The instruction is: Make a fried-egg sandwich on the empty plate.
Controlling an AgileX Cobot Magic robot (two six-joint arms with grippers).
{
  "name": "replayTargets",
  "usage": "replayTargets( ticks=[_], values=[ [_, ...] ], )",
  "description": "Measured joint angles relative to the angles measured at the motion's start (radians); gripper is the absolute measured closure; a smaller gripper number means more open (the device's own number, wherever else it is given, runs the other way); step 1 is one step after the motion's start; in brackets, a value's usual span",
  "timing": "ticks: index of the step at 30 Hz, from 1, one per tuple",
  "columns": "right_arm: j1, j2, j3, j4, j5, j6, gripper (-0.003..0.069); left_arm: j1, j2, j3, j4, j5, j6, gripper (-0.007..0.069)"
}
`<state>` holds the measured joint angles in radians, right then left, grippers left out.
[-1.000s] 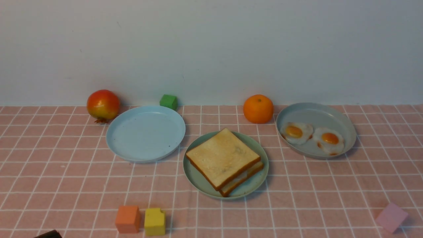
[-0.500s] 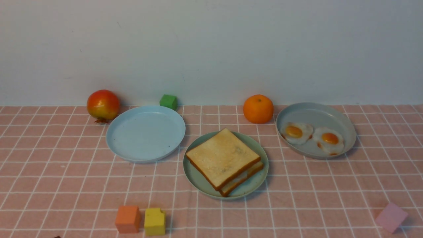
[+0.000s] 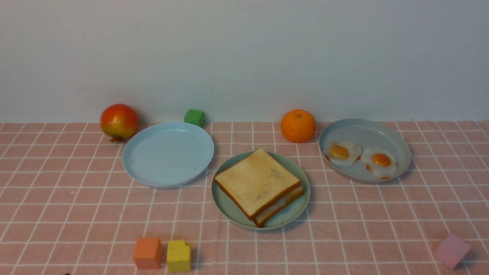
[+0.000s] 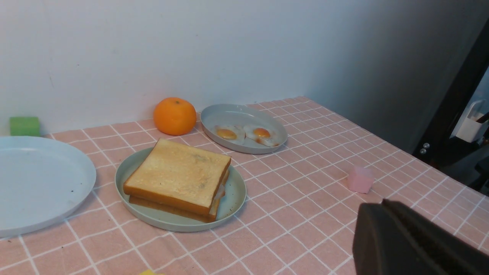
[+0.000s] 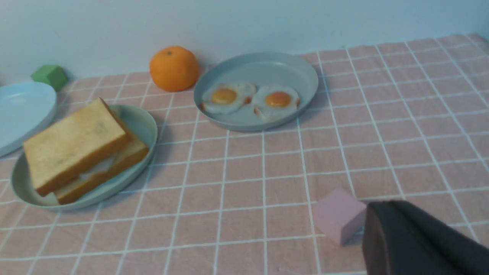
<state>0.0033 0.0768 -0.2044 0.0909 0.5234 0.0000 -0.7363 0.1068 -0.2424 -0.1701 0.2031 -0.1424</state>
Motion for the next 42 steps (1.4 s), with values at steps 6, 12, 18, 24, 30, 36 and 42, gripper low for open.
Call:
replayTargets(
  ticks=[6,12,18,24,30,36,42],
  values=[
    [-0.019,-0.084,0.22,-0.003,-0.097,0.0,0.0666,0.0,-0.001,0.0,0.0,0.001,-0.001,0.0613],
    [-0.02,-0.09,0.222,0.003,-0.105,0.0,0.0666,0.0,-0.002,0.001,-0.002,0.004,-0.001,0.0613],
    [-0.02,-0.09,0.222,0.003,-0.109,0.0,0.0666,0.0,-0.002,0.003,-0.002,0.012,-0.001,0.0613],
    [-0.02,-0.09,0.222,0.003,-0.109,0.0,0.0664,0.0,-0.002,0.003,-0.002,0.019,-0.001,0.0613],
    [-0.02,-0.09,0.222,0.003,-0.109,0.0,0.0662,0.0,-0.002,0.003,-0.003,0.02,-0.001,0.0612],
    [-0.02,-0.09,0.222,0.003,-0.109,0.0,0.0659,0.0,-0.002,0.003,-0.003,0.02,-0.001,0.0612],
    [-0.02,-0.09,0.222,0.003,-0.109,0.0,0.0655,0.028,-0.027,0.036,0.069,0.004,0.0,0.0612]
  ],
)
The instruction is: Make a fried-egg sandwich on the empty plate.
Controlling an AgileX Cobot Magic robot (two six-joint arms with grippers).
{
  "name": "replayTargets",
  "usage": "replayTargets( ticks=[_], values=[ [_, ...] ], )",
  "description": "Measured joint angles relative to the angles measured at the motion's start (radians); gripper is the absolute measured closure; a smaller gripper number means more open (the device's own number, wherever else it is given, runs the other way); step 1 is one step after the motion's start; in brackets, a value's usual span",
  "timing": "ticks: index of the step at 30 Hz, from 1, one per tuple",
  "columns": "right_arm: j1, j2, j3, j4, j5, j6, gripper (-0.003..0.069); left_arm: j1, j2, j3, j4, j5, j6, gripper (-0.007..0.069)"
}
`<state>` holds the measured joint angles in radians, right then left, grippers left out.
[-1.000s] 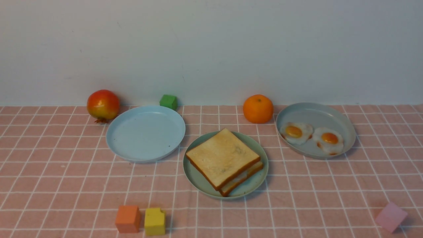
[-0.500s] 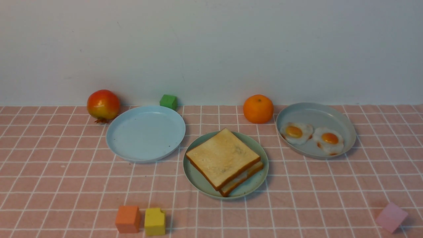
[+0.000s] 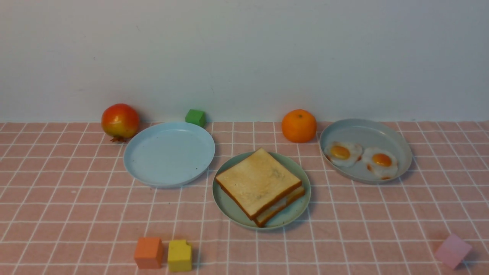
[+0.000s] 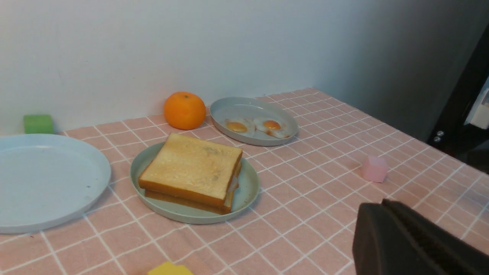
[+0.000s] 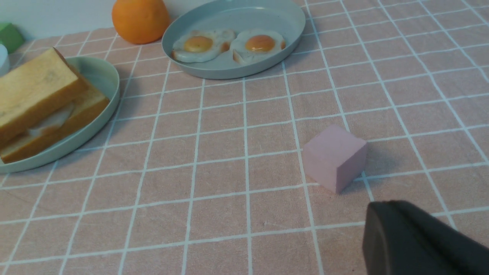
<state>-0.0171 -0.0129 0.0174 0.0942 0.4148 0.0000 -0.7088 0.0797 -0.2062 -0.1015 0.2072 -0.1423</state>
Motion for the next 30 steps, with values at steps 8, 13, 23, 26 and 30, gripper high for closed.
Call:
replayTargets(
  ticks=[8,13,23,26,30],
  values=[
    [0.0,0.0,0.0,0.0,0.0,0.0,0.0649,0.46,-0.089,0.138,0.005,0.045,-0.026,0.0612],
    [0.0,0.0,0.0,0.0,0.0,0.0,0.0648,0.627,-0.089,0.226,-0.023,0.102,-0.08,0.0612],
    [0.0,0.0,0.0,0.0,-0.001,0.0,0.0644,0.673,-0.089,0.228,-0.026,0.142,-0.113,0.0612],
    [0.0,0.0,0.0,0.0,-0.001,0.0,0.0644,0.673,-0.089,0.228,-0.026,0.142,-0.113,0.0612],
    [0.0,0.0,0.0,0.0,-0.001,0.0,0.0642,0.673,-0.089,0.228,-0.026,0.142,-0.113,0.0612]
  ],
)
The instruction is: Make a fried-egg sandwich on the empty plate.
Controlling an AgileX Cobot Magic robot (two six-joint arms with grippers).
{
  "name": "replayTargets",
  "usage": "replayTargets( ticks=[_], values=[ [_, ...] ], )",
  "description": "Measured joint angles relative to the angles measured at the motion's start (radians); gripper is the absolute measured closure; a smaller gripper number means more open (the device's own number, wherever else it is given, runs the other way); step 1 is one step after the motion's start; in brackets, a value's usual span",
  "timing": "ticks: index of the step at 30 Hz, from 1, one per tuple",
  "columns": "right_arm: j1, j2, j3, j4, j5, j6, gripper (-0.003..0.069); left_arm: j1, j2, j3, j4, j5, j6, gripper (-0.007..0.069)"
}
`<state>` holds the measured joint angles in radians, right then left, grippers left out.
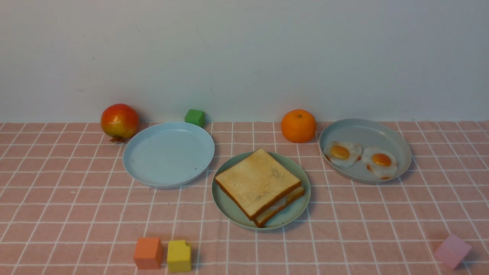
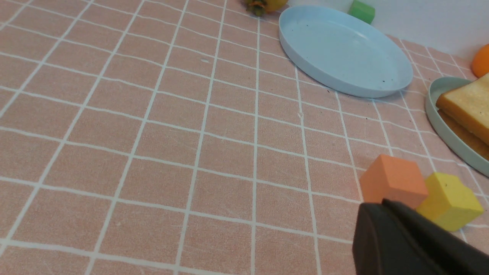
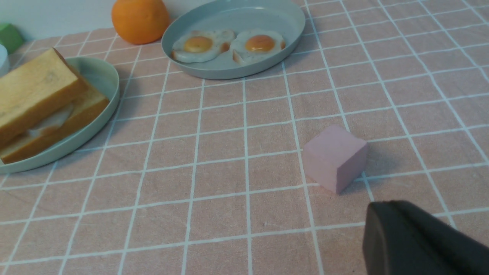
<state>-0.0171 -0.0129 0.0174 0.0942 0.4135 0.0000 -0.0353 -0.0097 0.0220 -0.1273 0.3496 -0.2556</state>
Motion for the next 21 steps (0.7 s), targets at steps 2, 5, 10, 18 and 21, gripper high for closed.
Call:
replayTargets(
  ticks=[2,5,10,18,21],
  values=[
    [0.0,0.0,0.0,0.0,0.0,0.0,0.0639,0.0,0.0,0.0,0.0,0.0,0.0,0.0612],
    [0.0,0.0,0.0,0.0,0.0,0.0,0.0636,0.0,0.0,0.0,0.0,0.0,0.0,0.0612],
    [0.0,0.0,0.0,0.001,0.0,0.0,0.0629,0.0,0.0,0.0,0.0,0.0,0.0,0.0612],
    [0.0,0.0,0.0,0.001,0.0,0.0,0.0623,0.0,0.0,0.0,0.0,0.0,0.0,0.0612],
    [0.0,0.0,0.0,0.001,0.0,0.0,0.0619,0.0,0.0,0.0,0.0,0.0,0.0,0.0612]
  ],
)
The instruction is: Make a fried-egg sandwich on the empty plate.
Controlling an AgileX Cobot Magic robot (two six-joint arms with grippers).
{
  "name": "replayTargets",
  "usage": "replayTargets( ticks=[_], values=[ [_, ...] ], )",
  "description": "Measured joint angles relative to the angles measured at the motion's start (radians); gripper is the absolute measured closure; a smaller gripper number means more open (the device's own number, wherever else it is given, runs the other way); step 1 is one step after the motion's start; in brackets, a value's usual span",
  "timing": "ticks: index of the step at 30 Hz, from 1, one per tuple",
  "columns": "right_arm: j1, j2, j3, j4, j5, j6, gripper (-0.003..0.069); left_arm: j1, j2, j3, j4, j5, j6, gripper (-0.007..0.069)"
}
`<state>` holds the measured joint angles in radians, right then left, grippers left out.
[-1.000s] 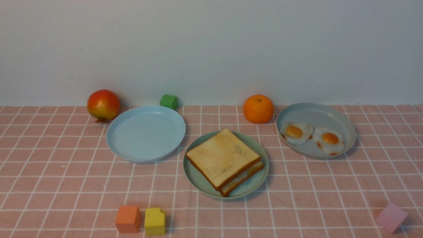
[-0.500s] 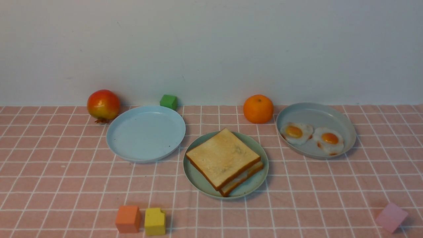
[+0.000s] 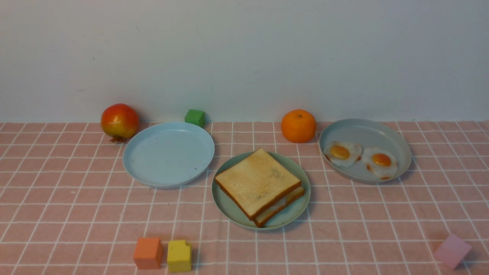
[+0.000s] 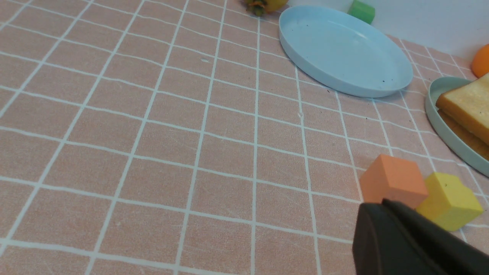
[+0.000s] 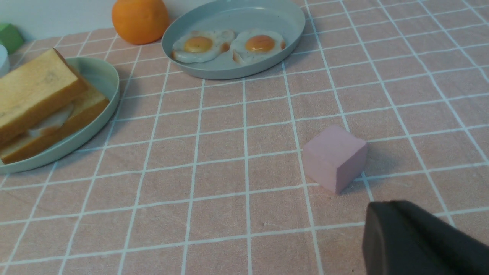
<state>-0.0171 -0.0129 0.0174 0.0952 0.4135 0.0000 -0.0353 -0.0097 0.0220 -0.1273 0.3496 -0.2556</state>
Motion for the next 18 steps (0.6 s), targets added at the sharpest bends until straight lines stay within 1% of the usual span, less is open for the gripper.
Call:
replayTargets(
  ticks=[18],
  values=[
    [0.0,0.0,0.001,0.0,-0.001,0.0,0.0588,0.0,0.0,-0.001,0.0,0.0,0.0,0.0612]
  ],
)
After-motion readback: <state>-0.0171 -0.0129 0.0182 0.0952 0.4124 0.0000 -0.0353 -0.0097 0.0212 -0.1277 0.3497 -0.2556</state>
